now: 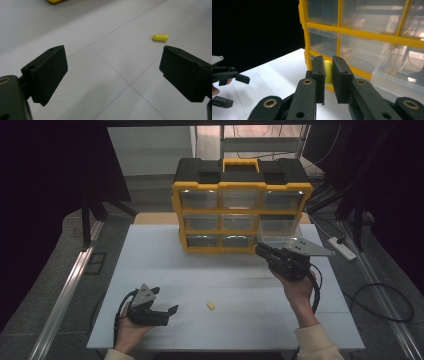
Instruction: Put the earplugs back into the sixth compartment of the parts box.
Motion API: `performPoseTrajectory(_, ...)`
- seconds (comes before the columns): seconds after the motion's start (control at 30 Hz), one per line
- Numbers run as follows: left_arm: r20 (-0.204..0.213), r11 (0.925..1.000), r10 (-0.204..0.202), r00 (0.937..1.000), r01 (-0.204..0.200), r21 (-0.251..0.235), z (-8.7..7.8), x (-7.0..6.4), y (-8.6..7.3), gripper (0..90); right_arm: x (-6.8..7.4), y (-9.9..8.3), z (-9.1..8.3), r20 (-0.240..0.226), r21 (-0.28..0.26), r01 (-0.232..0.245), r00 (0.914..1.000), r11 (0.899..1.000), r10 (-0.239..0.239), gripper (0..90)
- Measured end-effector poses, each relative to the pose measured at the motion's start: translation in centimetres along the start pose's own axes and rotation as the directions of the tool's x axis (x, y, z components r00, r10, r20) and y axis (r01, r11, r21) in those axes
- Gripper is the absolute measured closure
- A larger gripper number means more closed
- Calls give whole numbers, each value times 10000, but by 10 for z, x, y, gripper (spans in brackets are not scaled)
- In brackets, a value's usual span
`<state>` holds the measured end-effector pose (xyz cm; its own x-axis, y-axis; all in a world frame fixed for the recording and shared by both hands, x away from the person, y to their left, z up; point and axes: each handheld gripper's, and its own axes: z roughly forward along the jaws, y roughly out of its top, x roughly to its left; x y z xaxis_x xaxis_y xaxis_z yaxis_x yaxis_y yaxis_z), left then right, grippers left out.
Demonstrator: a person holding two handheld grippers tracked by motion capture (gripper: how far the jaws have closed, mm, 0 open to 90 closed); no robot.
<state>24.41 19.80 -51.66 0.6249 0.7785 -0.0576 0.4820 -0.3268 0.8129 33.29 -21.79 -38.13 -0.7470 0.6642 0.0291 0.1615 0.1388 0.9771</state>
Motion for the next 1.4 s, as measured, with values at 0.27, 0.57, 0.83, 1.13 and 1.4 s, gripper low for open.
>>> performPoseTrajectory(0.27, 30, 10000, 30, 10000, -30, 18, 0, 0, 0, 78, -14, 13, -9, 346, -117, -141, 9993, 9998, 145, 806)
performPoseTrajectory(0.57, 21, 10000, 26, 10000, -26, 40, 0, 0, 0, 78, -36, 27, -8, 863, 38, -344, 9957, 9994, 339, 806)
performPoseTrajectory(0.83, 14, 10000, 17, 10000, -18, 40, 0, 0, 0, 78, -60, 38, -8, 1422, 411, -342, 9894, 9986, 280, 806)
performPoseTrajectory(1.13, 17, 10000, -3, 10000, 3, 50, 0, 0, 0, 77, -92, 36, -4, 2346, 1103, -690, 9712, 9915, 415, 805)
performPoseTrajectory(1.4, 19, 10000, -10, 10000, 10, 66, 0, 0, 0, 77, -106, 32, 6, 2782, 1414, -793, 9598, 9868, 373, 799)
